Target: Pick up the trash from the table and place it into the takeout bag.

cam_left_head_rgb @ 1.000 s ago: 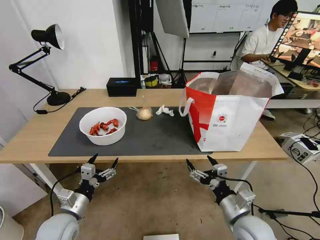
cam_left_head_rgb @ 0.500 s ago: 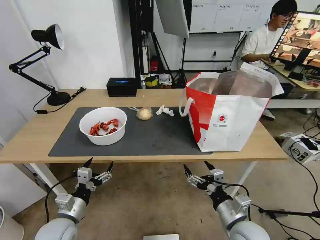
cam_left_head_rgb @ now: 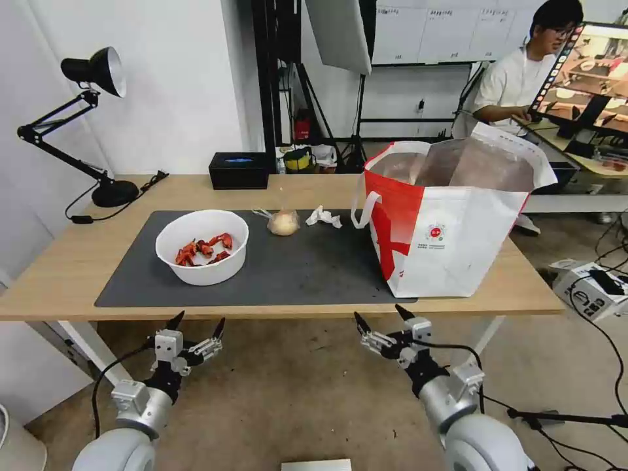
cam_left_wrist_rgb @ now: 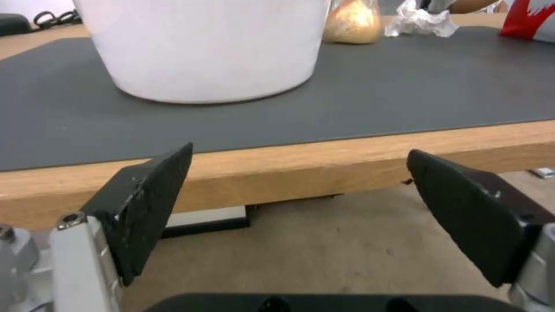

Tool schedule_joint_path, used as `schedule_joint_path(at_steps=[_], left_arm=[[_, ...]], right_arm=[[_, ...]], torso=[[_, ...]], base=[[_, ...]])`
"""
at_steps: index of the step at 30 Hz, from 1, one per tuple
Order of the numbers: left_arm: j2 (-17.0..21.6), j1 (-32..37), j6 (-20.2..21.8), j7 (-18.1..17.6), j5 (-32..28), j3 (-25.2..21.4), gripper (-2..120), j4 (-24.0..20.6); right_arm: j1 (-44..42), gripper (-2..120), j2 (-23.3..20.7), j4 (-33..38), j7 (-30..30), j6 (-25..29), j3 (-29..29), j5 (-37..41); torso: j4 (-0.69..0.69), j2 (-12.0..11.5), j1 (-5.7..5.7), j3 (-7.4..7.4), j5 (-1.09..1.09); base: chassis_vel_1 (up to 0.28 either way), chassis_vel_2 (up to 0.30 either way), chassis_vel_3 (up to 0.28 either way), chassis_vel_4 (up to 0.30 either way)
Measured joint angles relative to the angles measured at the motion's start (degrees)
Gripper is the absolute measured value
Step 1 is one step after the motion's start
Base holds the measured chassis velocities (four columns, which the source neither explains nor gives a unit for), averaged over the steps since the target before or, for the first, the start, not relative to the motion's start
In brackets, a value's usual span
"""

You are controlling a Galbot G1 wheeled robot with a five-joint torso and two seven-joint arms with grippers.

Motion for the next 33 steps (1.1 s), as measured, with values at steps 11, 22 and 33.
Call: schedule_joint_path(at_steps=[11, 22, 33], left_arm=[[1.37, -1.03, 0.07, -0.02, -0.29, 0.27, 100, 0.46], [1.16, -2.22, 0.18, -0.22, -0.36, 0.9, 100, 1.65], [1.12, -2.69, 0.2, -0.39, -0.4, 0.96, 100, 2.42]], right_arm=[[14.85, 100, 0.27, -4.7, 4.52, -3.16, -9.14, 1.6], [30.51, 100, 3.07, -12.93, 10.53, -6.09, -18.55, 6.89], [42.94, 100, 8.4, -21.52, 18.72, -9.01, -25.28, 10.94]], torso=[[0.0, 0.0, 0.0, 0.0, 0.0], [0.01, 0.0, 0.0, 0.01, -0.01], [0.01, 0.0, 0.01, 0.0, -0.01]], base=[[0.0, 0.0, 0.0, 0.0], [0.0, 0.0, 0.0, 0.0], [0.0, 0.0, 0.0, 0.0]])
